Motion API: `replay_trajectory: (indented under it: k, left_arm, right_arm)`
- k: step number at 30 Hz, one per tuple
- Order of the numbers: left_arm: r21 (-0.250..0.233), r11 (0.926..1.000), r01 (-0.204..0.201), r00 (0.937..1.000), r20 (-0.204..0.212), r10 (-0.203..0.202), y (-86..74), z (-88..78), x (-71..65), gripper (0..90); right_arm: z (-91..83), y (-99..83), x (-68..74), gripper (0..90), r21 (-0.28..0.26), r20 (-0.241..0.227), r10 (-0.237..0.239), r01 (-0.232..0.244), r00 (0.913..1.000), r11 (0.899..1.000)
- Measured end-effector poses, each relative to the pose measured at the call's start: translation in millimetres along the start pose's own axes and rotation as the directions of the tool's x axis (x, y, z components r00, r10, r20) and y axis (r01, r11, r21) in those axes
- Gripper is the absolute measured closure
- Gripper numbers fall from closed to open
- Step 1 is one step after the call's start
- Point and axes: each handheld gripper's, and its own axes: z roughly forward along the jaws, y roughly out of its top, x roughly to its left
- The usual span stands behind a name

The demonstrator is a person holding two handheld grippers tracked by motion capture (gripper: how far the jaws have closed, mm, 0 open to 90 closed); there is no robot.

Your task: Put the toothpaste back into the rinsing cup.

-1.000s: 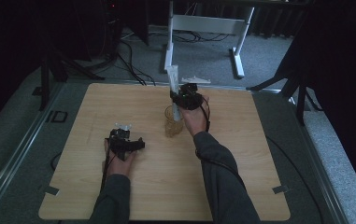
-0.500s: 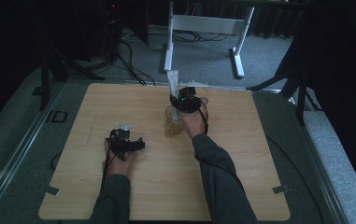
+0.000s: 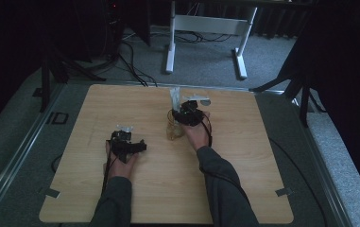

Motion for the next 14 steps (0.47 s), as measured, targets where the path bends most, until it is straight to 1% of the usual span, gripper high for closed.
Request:
replay_trajectory:
  k: [4, 6, 7, 8, 10, 12, 14]
  left_arm:
    - [0.000, 1.0000, 0.001, 1.0000, 0.000, -0.001, 0.0, 0.0, -0.1, 2.3]
    - [0.000, 1.0000, 0.001, 1.0000, -0.001, -0.001, 0.0, 0.0, -0.1, 2.3]
    - [0.001, 1.0000, 0.001, 1.0000, -0.001, -0.001, 0.0, 0.0, -0.1, 2.3]
    - [0.001, 1.0000, 0.002, 1.0000, -0.001, -0.002, 0.0, 0.0, -0.2, 2.3]
    - [0.001, 1.0000, 0.002, 1.0000, -0.002, -0.002, 0.0, 0.0, -0.2, 2.3]
    - [0.001, 1.0000, 0.002, 1.0000, -0.001, -0.002, 0.0, 0.0, -0.2, 2.3]
    - [0.001, 1.0000, 0.002, 1.0000, -0.001, -0.002, 0.0, 0.0, -0.2, 2.3]
  right_arm:
    - [-8.3, -1.0, -2.4, 54.0, -0.003, -0.002, -0.016, 0.016, 0.9999, 1.000]
    - [-11.1, -2.5, -4.9, 52.5, 0.012, 0.000, -0.023, 0.023, 0.9997, 1.000]
    - [-12.9, -3.4, -6.1, 51.9, 0.011, 0.004, -0.027, 0.027, 0.9996, 1.000]
    - [-15.3, -4.2, -7.3, 51.1, 0.002, 0.004, -0.030, 0.030, 0.9996, 1.000]
    - [-20.3, -4.5, -9.4, 50.1, -0.006, 0.003, -0.021, 0.021, 0.9998, 1.000]
    - [-26.0, -4.9, -11.2, 48.3, -0.017, 0.002, -0.028, 0.028, 0.9996, 0.999]
    - [-33.1, -6.3, -13.6, 46.4, -0.017, 0.025, -0.036, 0.036, 0.9991, 0.999]
